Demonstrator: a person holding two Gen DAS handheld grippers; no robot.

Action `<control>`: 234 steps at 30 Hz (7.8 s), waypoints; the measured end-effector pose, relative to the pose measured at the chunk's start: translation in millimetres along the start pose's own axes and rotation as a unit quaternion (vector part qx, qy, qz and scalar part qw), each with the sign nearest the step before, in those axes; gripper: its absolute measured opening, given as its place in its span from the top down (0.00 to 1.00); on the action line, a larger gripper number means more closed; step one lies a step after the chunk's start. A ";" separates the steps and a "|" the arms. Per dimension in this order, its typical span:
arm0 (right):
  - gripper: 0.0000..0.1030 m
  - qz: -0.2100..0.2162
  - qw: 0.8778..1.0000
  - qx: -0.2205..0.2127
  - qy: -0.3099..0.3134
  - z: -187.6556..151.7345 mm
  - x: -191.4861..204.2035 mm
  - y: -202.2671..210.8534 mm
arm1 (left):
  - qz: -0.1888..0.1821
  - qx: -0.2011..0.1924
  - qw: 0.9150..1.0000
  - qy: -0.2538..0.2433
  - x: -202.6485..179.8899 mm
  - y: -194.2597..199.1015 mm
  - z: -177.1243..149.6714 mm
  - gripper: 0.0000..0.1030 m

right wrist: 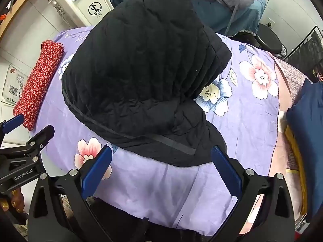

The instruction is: Fold large clothes

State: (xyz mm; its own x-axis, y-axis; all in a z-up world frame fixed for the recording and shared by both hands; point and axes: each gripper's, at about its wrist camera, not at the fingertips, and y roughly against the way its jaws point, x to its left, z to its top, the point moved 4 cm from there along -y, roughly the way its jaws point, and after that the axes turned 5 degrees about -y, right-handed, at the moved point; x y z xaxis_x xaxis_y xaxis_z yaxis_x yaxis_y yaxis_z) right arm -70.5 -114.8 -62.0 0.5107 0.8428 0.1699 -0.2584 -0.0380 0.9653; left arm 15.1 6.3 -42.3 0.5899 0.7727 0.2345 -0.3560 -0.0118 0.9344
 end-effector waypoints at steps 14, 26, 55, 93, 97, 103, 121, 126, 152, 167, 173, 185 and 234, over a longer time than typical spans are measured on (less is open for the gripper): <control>0.05 0.000 1.000 0.010 -0.004 -1.0 -2.7 -7.4 | -0.003 0.017 1.000 0.008 5.3 -6.7 -0.9 0.06; 0.05 0.001 1.000 0.014 -0.005 -0.3 -5.2 -9.1 | -0.001 0.019 1.000 0.006 4.7 -7.2 -1.6 0.06; 0.05 0.001 1.000 0.015 -0.008 -6.8 -5.7 -9.5 | -0.002 0.024 1.000 0.008 5.5 -8.9 -11.4 0.06; 0.05 -0.006 1.000 0.021 -0.003 -5.8 -5.1 -14.2 | 0.000 0.033 0.999 0.007 4.1 -14.4 -6.5 0.06; 0.05 0.024 1.000 0.001 0.007 -5.0 -1.1 -10.0 | 0.007 0.021 1.000 0.001 2.1 -16.2 -8.1 0.06; 0.05 0.108 0.992 -0.058 0.009 -3.2 -6.0 -9.2 | 0.050 0.054 0.997 -0.020 4.9 -48.4 -28.7 0.06; 0.05 0.013 0.945 -0.161 0.284 133.1 2.7 -20.1 | -0.017 0.058 0.990 0.128 59.5 -69.0 -128.9 0.06; 0.22 -0.005 0.938 -0.143 0.316 121.8 16.4 -40.5 | -0.040 0.030 0.989 0.139 44.0 -64.0 -130.2 0.06; 0.85 0.085 0.972 -0.124 0.180 33.8 -21.6 14.7 | -0.099 -0.056 0.992 0.050 -46.3 -125.9 12.1 0.57; 0.95 0.345 0.912 -0.140 0.171 -19.6 20.6 150.7 | -0.081 -0.223 0.968 0.080 82.0 51.6 9.6 0.95; 0.95 0.374 0.894 -0.211 0.128 3.5 18.5 182.5 | -0.058 -0.247 0.967 0.039 64.7 63.4 75.1 0.92; 0.36 0.087 0.986 -0.099 -0.098 -5.3 -127.2 19.3 | -0.061 -0.179 0.982 -0.008 31.7 -2.0 13.5 0.09; 0.95 0.316 0.940 -0.097 -0.083 33.8 -20.5 -27.7 | -0.151 -0.144 0.978 0.023 33.1 -36.2 29.2 0.78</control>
State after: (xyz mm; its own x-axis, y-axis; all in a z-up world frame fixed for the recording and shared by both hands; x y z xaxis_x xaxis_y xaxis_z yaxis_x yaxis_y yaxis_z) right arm -46.1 -149.1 -85.5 0.3205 0.5890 0.7419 -0.6903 -0.3911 0.6087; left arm 68.7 13.7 -60.5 0.6686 0.7414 -0.0582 -0.3643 0.3947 0.8435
